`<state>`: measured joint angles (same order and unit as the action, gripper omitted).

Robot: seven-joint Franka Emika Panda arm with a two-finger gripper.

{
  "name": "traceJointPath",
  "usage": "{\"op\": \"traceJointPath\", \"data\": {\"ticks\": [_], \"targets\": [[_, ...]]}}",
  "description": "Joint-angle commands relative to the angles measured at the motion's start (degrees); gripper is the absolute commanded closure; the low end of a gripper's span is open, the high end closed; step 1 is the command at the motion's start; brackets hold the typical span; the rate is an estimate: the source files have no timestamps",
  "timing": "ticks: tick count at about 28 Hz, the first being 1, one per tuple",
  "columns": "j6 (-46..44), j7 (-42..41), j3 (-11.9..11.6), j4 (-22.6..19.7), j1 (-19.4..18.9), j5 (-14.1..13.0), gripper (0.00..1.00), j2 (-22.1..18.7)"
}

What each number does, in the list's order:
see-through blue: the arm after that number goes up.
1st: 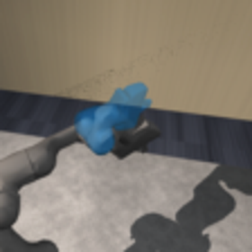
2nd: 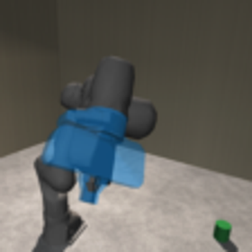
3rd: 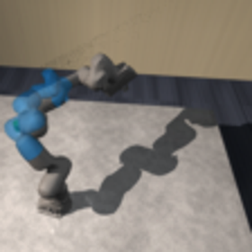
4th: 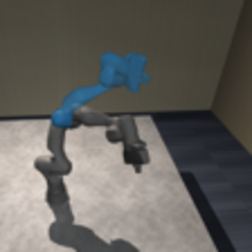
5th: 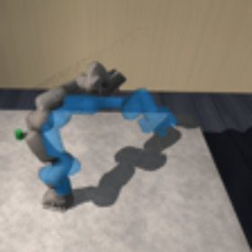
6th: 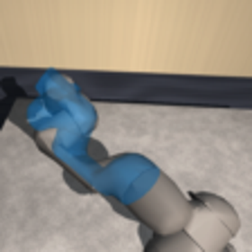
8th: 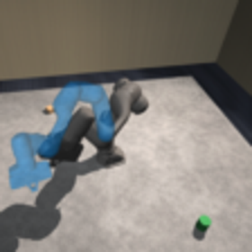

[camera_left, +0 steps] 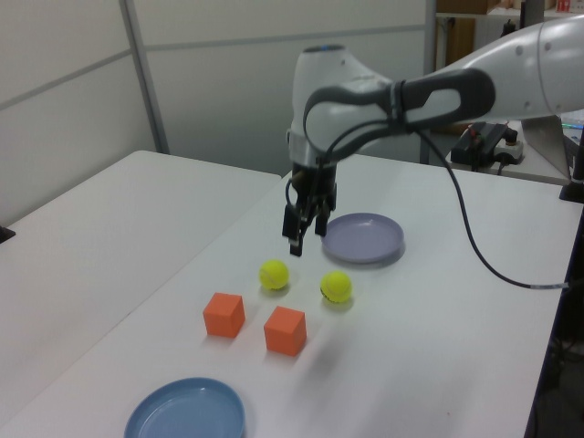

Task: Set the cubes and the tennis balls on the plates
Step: 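Move the gripper down over the first orange cube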

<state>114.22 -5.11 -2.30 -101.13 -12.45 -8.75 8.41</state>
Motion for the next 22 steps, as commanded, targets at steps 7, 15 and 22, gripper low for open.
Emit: {"op": "traceJointPath", "data": {"ticks": [7,15,22], "targets": [[13.0,-2.4,3.2,-7.9,-0.3,-1.4,0.00,2.8],[16.6,-1.8,3.9,-8.0,-1.0,-1.3,0.00,6.7],[18.5,-1.8,4.7,-7.9,-1.0,-1.3,0.00,8.5]]}}
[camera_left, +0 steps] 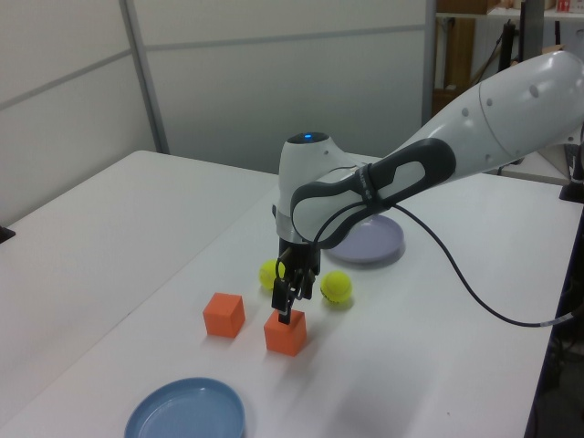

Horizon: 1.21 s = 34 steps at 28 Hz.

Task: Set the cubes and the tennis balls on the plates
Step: 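Move the gripper down over the first orange cube, then close the gripper on the orange cube and lift it, then carry the cube to the blue plate and release it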

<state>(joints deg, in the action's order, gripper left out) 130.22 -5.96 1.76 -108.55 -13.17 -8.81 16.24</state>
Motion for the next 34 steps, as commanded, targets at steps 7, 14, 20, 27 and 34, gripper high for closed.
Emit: {"op": "traceJointPath", "data": {"ticks": [7,14,20,27,34], "targets": [[3.3,-1.0,1.3,-0.5,-0.3,-1.2,0.00,2.2],[5.0,-1.0,1.7,-0.1,-0.3,-1.1,0.00,3.8],[6.1,-0.8,1.7,0.1,-0.3,-1.0,0.09,4.3],[6.5,-1.3,1.7,0.3,-0.4,-0.3,0.72,4.4],[5.9,-1.9,3.0,1.6,-0.4,0.1,1.00,2.6]]}}
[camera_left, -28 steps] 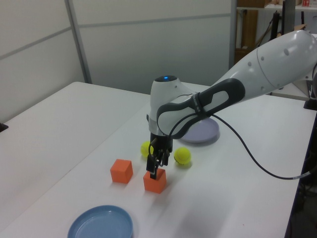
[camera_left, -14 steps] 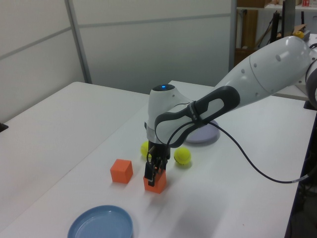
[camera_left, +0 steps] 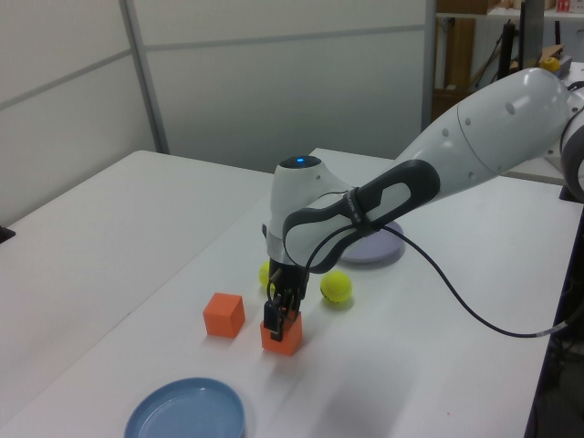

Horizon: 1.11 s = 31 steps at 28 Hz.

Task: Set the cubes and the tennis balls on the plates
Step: 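Carry the cube to the blue plate and release it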

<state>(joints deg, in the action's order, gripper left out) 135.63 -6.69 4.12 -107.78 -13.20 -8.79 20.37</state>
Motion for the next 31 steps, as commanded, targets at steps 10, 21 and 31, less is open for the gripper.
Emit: {"op": "traceJointPath", "data": {"ticks": [10,21,31], "targets": [[0.4,3.8,5.7,7.2,-1.8,1.0,1.00,-2.5],[1.1,13.7,11.7,13.4,-4.9,11.5,0.98,2.8],[1.6,18.2,12.8,16.5,-8.1,17.1,0.96,9.2]]}}
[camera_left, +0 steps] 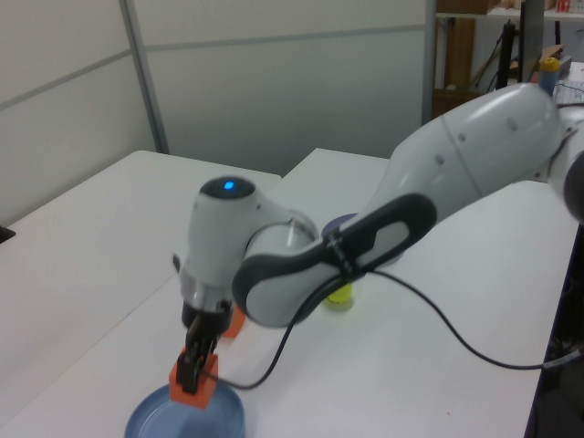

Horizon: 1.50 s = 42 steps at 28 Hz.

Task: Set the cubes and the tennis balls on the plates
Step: 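Carry the cube to the blue plate and release it, then move the open gripper over the second orange cube and lower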

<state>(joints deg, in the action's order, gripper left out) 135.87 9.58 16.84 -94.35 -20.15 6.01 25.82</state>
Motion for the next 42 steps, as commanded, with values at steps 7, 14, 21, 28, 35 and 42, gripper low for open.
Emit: {"op": "traceJointPath", "data": {"ticks": [7,14,21,28,35,42], "targets": [[5.0,3.2,0.1,2.9,-2.3,3.8,0.96,6.3],[5.0,9.6,0.1,3.0,-2.3,3.8,0.00,6.3],[4.6,11.0,0.1,3.8,-0.6,2.8,0.00,3.2],[0.2,8.5,0.0,6.2,3.5,2.6,0.00,0.7],[-3.6,-3.5,-1.0,8.1,8.5,-2.0,0.00,0.9],[-3.7,-12.1,-6.6,9.3,8.8,-8.3,0.00,1.7]]}}
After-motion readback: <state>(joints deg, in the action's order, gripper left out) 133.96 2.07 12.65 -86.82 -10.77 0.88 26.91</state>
